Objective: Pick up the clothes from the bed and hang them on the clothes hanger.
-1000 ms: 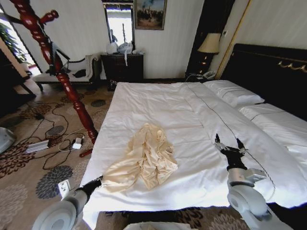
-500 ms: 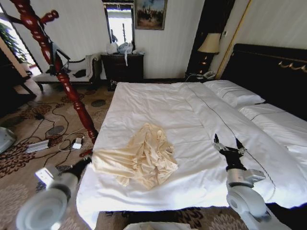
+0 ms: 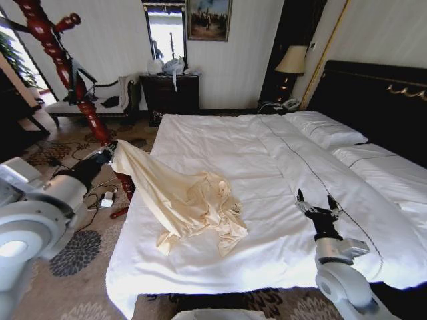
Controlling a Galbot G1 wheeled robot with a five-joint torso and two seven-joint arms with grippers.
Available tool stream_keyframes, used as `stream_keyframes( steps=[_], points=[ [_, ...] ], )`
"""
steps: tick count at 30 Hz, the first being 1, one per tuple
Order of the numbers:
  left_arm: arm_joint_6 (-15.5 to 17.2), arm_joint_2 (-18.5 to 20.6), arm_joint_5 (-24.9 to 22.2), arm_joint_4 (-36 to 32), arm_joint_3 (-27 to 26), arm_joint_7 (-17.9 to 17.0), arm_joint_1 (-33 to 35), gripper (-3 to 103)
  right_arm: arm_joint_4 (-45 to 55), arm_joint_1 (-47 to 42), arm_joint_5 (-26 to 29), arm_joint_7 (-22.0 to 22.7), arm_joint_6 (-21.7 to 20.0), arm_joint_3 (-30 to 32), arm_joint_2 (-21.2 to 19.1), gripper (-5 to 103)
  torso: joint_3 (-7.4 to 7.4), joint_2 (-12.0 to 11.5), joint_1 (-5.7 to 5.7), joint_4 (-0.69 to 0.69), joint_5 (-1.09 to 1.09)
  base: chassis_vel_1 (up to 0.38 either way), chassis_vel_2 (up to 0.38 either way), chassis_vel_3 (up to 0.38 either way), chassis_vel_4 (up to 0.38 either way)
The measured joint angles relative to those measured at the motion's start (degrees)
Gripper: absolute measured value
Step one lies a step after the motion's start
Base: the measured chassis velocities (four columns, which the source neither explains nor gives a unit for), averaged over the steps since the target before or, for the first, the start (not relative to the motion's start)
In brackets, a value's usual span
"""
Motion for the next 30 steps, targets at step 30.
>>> stream_keyframes(
  steps=[30],
  points=[
    [-1.4, 3.1, -8.7, 6.3, 5.7, -4.8, -13.0, 0, -3.4, 2.3, -0.7, -0.1, 0.0, -2.1, 0.4, 100, 0.00, 0.0, 0.01, -0.02, 0.03, 0.000, 0.000, 0.000, 0.000]
  ],
)
